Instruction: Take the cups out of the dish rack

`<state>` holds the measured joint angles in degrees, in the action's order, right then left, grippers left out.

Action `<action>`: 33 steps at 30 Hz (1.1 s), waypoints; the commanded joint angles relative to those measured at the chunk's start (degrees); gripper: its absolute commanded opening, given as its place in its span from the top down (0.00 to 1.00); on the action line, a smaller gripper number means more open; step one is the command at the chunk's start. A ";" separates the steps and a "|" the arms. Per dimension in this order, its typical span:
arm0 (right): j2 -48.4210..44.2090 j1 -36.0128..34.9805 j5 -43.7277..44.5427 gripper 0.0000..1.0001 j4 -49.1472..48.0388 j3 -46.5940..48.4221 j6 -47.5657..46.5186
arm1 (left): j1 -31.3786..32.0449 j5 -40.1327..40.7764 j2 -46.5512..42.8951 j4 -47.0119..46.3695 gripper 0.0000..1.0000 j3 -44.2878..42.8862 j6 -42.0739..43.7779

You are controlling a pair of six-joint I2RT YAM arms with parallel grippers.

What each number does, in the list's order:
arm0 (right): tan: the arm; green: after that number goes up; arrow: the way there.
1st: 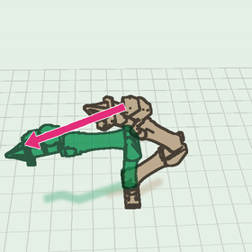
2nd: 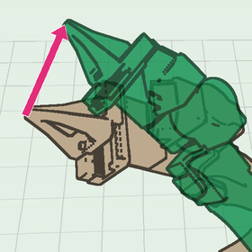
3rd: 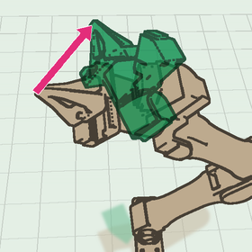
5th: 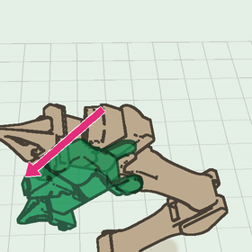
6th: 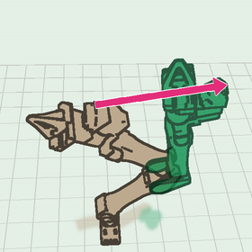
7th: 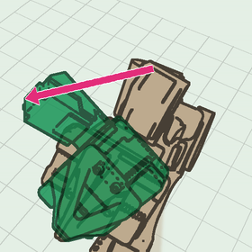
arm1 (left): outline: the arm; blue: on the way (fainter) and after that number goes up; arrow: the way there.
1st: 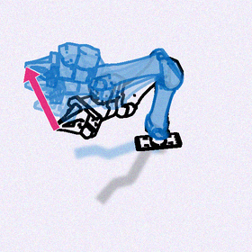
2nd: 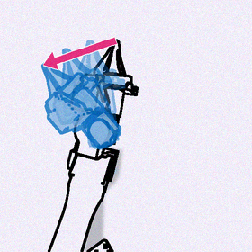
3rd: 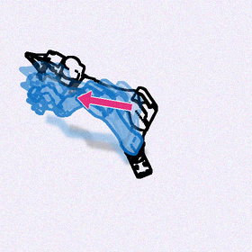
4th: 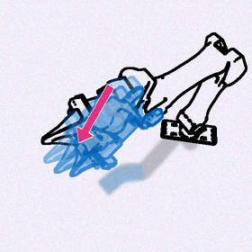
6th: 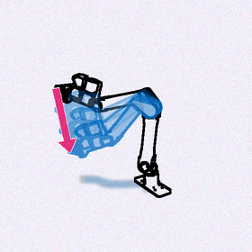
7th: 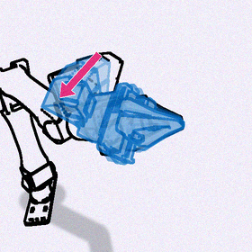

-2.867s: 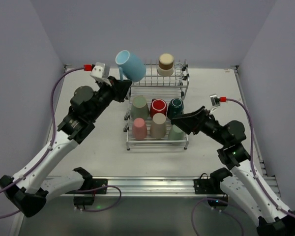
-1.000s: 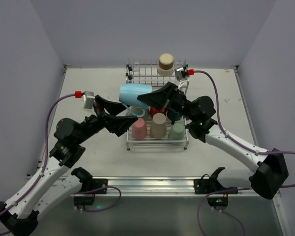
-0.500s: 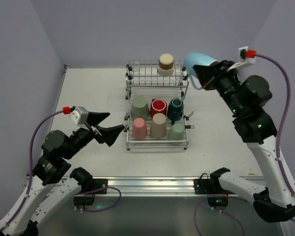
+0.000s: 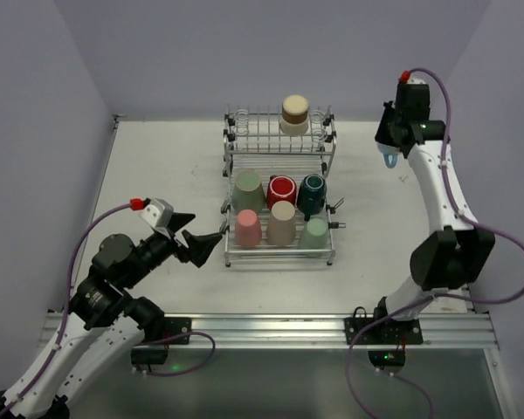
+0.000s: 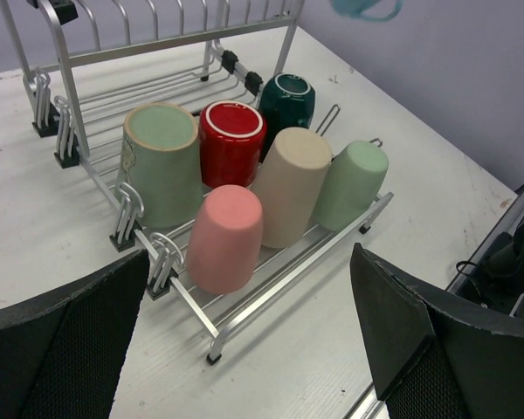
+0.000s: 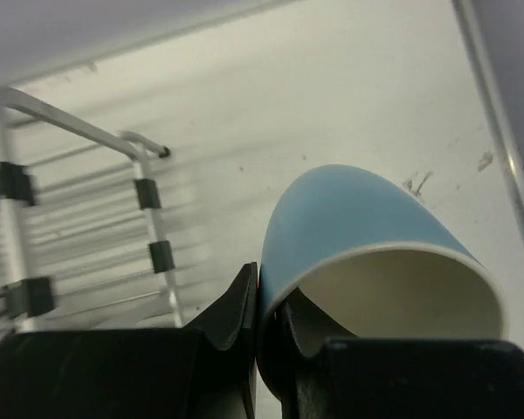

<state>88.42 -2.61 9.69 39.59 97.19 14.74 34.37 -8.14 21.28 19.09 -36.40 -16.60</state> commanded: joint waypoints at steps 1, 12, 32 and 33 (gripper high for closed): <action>5.95 1.29 -3.54 1.00 3.30 4.24 -3.05 | -0.09 -1.97 -0.71 -0.20 0.00 0.46 1.66; 24.68 1.65 -11.71 1.00 1.01 7.32 -1.21 | -0.36 -1.35 -0.19 -0.11 0.00 0.54 1.40; 30.32 -1.61 -4.16 0.90 2.59 6.96 -0.68 | -1.94 -1.44 2.10 -0.11 0.00 0.46 1.57; 30.14 -1.69 -3.98 0.84 2.51 7.05 -0.59 | -2.11 -1.44 2.19 -0.11 0.00 0.46 1.48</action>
<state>119.72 -4.43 3.60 42.61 101.67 14.37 32.88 -8.38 22.83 19.00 -36.10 -16.27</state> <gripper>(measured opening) 0.131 0.997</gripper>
